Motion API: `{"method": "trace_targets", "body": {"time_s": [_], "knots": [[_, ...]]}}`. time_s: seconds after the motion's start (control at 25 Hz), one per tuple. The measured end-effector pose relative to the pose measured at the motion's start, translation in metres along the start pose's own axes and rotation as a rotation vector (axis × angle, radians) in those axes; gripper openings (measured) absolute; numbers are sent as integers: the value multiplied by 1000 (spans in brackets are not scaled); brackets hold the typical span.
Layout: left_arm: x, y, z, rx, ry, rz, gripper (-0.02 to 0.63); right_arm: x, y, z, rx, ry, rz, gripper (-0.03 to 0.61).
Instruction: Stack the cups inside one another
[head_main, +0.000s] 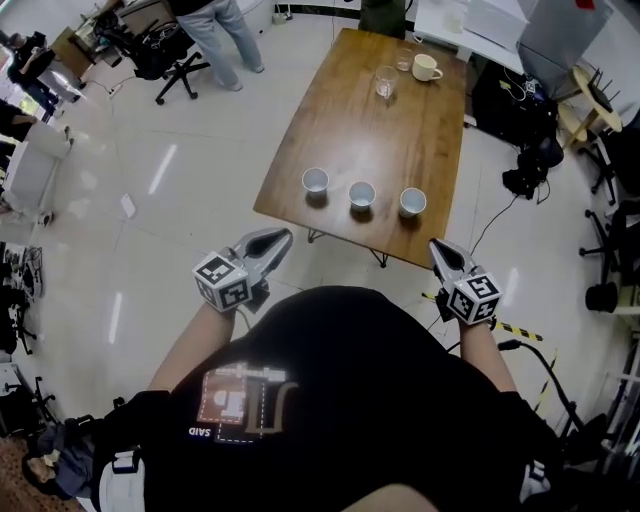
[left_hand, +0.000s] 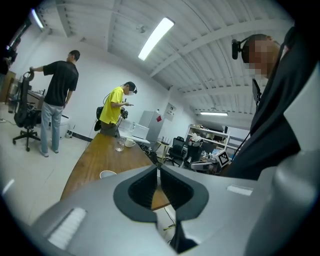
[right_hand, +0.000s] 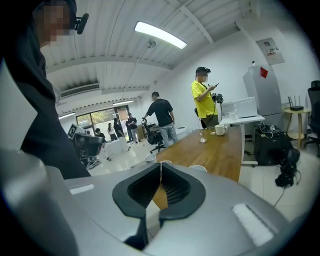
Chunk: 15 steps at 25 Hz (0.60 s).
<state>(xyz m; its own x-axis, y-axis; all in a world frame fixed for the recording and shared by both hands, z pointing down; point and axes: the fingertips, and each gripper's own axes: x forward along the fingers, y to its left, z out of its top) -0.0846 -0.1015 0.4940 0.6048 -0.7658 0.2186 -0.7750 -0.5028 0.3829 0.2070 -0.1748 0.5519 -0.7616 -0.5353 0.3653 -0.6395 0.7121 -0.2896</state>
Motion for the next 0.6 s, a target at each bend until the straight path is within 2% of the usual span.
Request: {"method": "trace_targets", "body": {"time_s": [0.2, 0.32, 0.6], "knots": [[9, 18, -7, -3, 18, -14, 0, 14, 0, -7, 10, 21, -6, 25], [22, 36, -4, 3, 25, -62, 3, 21, -1, -5, 11, 30, -54, 25], [51, 81, 9, 57, 103, -188, 33, 36, 9, 13, 50, 2, -170, 26]]}}
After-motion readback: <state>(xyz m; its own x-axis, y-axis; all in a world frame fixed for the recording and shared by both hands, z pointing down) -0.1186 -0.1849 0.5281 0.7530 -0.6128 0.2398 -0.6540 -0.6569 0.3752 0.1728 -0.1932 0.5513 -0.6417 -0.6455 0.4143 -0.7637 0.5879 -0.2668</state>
